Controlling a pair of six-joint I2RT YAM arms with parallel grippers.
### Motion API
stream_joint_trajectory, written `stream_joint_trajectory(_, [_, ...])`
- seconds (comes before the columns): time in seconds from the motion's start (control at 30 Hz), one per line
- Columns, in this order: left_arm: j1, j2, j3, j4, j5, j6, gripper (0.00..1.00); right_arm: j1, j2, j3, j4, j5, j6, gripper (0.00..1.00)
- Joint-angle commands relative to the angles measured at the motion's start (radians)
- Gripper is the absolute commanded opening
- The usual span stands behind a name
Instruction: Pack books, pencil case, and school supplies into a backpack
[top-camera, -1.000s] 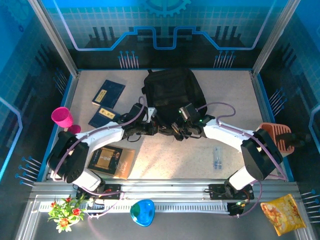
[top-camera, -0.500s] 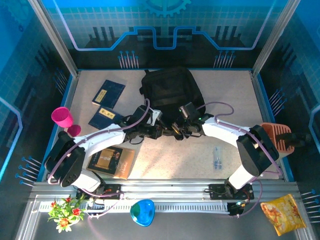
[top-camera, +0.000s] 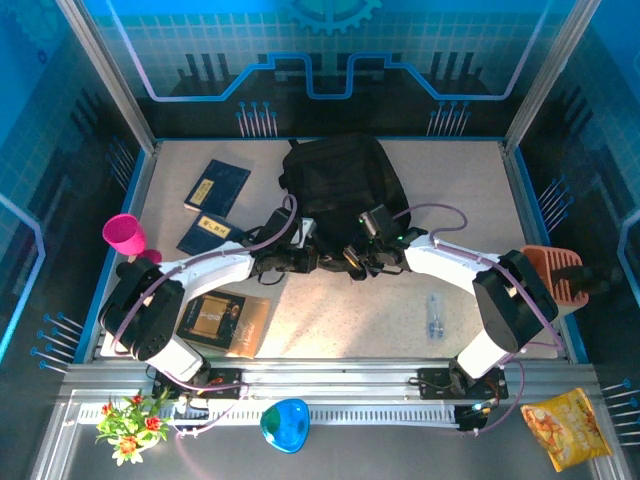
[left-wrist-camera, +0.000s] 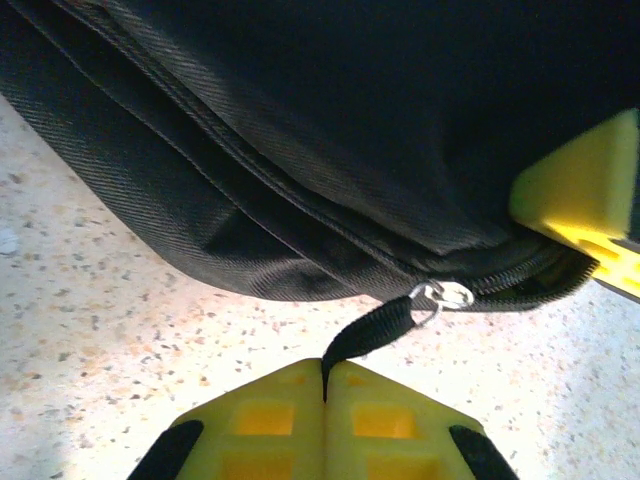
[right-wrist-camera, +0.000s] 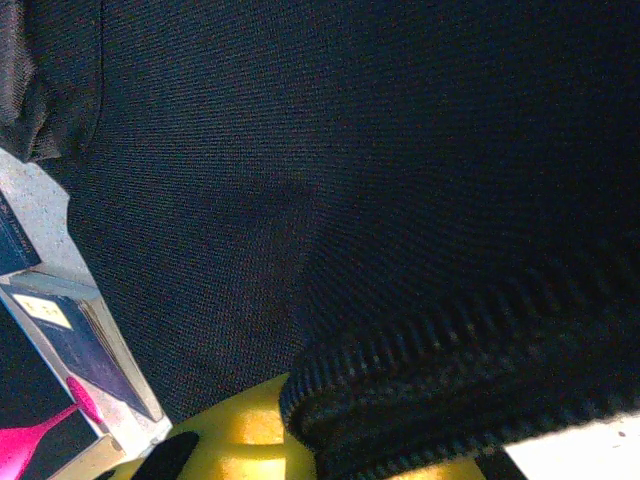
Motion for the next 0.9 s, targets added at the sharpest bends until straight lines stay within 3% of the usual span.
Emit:
stream_joint_trajectory(0.0, [-0.038, -0.042, 0.02, 0.003, 0.093, 0.016, 0.0, -0.015, 0.023, 0.001, 0.024, -0.003, -0.023, 0.06])
stream_joint_trajectory(0.23, [-0.121, -0.037, 0.051, 0.088, 0.183, -0.057, 0.0, -0.007, 0.046, -0.001, 0.085, -0.036, -0.002, 0.07])
stream_joint_trajectory(0.5, [-0.135, 0.024, 0.058, 0.239, 0.274, -0.156, 0.0, -0.014, 0.034, -0.05, 0.169, -0.065, 0.026, 0.07])
stream_joint_trajectory(0.67, [-0.151, 0.069, 0.068, 0.28, 0.292, -0.194, 0.0, -0.021, 0.032, -0.087, 0.219, -0.089, 0.056, 0.08])
stream_joint_trajectory(0.87, [-0.116, 0.015, 0.017, 0.216, 0.216, -0.173, 0.0, -0.056, -0.008, -0.125, 0.173, -0.066, 0.045, 0.08])
